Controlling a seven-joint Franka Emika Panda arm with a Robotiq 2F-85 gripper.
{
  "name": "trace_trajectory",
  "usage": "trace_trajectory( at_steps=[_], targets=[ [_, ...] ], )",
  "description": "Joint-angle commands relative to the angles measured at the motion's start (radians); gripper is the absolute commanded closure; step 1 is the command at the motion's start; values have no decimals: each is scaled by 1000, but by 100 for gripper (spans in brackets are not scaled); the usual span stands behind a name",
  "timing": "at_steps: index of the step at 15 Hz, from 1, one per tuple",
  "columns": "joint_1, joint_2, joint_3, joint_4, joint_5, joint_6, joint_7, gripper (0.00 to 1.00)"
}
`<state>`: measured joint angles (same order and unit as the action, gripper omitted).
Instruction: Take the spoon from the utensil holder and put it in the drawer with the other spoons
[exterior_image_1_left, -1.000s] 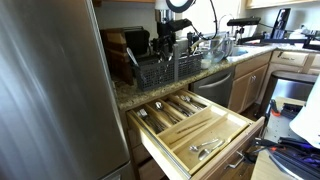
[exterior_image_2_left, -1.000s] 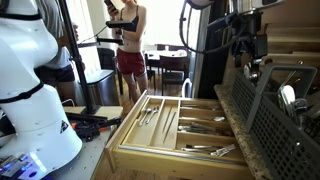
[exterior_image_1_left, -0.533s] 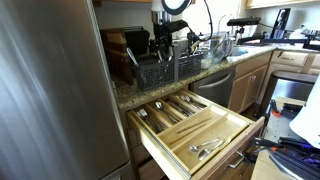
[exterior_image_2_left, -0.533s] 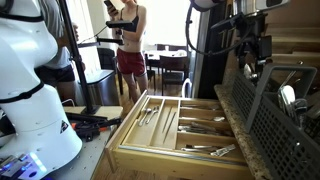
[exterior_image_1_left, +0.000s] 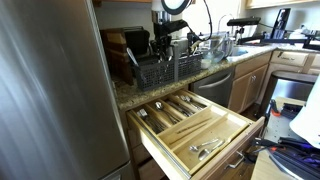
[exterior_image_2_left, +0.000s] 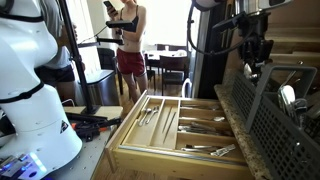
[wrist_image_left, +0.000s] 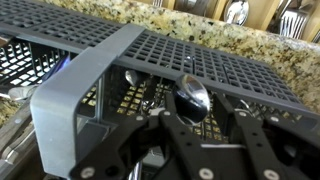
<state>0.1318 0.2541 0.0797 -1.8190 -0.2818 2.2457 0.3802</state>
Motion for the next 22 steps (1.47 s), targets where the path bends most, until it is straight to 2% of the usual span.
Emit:
trace_trajectory(
  at_steps=[1, 4, 7, 16, 22],
  targets=[
    [23, -4, -25, -3, -23, 15, 28, 76],
    [22, -5, -29, 0, -30, 14, 29, 83],
    [22, -6, -38, 0, -41, 13, 32, 96],
    [24, -12, -42, -2, -45, 7, 34, 94],
    [26, -59, -40, -6, -51, -11, 38, 95]
  ],
)
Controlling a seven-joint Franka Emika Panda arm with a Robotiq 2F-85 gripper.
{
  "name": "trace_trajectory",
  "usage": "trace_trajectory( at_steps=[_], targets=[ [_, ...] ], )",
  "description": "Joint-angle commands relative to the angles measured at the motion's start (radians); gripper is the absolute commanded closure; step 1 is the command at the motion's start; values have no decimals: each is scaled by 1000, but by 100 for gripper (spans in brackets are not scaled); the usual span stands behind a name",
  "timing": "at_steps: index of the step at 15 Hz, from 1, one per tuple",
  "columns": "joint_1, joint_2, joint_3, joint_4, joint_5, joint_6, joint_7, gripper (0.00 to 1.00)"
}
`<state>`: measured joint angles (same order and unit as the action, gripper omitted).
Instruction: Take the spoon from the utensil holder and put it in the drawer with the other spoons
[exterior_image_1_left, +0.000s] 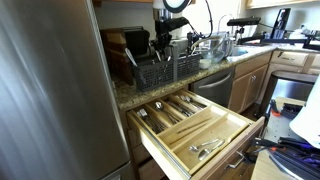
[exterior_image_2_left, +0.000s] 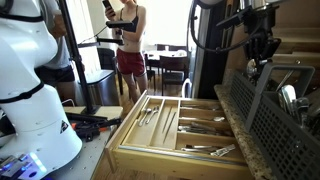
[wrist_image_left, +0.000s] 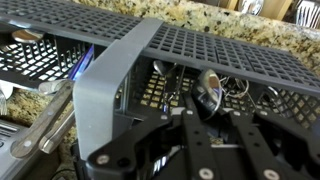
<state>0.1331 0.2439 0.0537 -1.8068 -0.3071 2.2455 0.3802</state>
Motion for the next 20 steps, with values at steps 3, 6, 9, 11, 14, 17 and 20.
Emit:
trace_trajectory(
  at_steps=[3, 6, 9, 11, 14, 17, 20],
  targets=[
    [27, -63, -12, -18, -27, -14, 39, 95],
    [28, -75, -10, -20, -28, -20, 39, 95],
    [29, -90, -8, -29, -31, -31, 40, 95],
    [29, -105, -8, -35, -31, -41, 41, 95],
    [28, -128, -3, -38, -31, -70, 38, 95],
    [25, -155, 7, -41, -26, -118, 30, 95],
    [23, -176, 18, -41, -24, -161, 27, 94]
  ],
)
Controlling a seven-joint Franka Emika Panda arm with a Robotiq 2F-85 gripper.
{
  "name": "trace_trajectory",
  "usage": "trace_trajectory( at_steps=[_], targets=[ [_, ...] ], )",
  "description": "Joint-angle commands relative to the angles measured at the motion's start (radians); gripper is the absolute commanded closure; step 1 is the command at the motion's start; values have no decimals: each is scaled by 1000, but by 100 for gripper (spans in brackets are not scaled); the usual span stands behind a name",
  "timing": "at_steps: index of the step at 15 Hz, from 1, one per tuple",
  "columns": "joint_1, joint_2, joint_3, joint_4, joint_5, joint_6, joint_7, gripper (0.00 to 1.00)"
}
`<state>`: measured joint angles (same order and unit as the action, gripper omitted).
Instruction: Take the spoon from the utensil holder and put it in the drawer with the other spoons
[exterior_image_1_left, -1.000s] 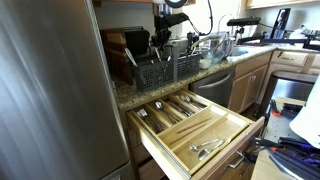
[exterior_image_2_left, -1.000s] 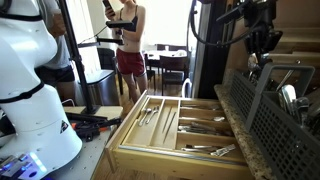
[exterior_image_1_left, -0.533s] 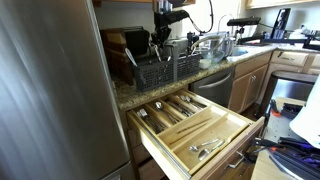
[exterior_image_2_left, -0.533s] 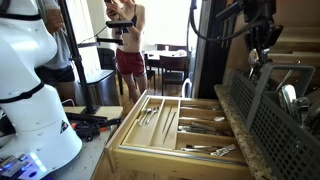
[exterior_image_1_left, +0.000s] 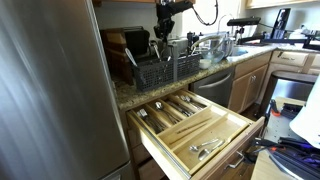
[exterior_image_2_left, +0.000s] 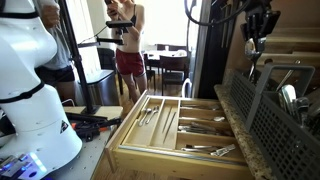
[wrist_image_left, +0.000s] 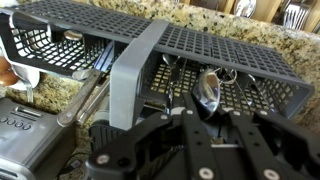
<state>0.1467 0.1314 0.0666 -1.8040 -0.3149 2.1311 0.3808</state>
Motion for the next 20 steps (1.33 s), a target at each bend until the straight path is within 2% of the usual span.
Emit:
trace_trajectory(
  at_steps=[1, 20],
  targets=[
    [9, -69, 8, -43, -17, -61, 27, 95],
    [2, -175, 65, -31, -17, -198, 8, 95]
  ],
)
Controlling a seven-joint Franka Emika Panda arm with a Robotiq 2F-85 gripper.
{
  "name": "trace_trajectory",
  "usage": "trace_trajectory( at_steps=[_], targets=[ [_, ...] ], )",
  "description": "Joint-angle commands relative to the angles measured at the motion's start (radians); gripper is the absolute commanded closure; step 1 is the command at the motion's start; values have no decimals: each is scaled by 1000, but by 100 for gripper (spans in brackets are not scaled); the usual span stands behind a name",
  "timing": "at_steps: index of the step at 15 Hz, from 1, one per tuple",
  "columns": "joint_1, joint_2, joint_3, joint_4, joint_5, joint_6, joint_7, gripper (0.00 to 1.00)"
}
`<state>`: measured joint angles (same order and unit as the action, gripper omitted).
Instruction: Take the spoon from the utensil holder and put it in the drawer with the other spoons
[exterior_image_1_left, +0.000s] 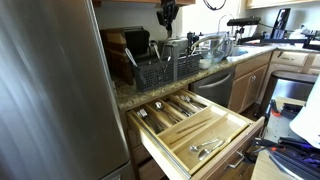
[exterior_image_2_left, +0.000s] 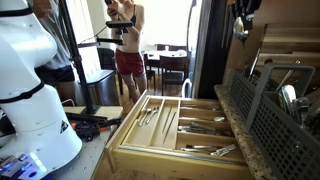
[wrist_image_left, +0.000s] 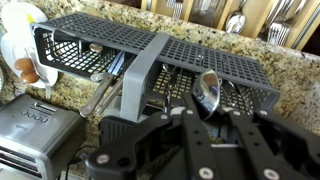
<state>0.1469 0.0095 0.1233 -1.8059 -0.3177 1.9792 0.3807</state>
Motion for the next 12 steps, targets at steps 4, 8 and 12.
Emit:
trace_trajectory(
  at_steps=[4, 8, 12],
  targets=[
    [2, -62, 20, -24, -5, -99, -18, 95],
    [2, -63, 28, -19, 3, -144, -41, 95],
    [2, -59, 33, -14, 17, -174, -72, 95]
  ],
)
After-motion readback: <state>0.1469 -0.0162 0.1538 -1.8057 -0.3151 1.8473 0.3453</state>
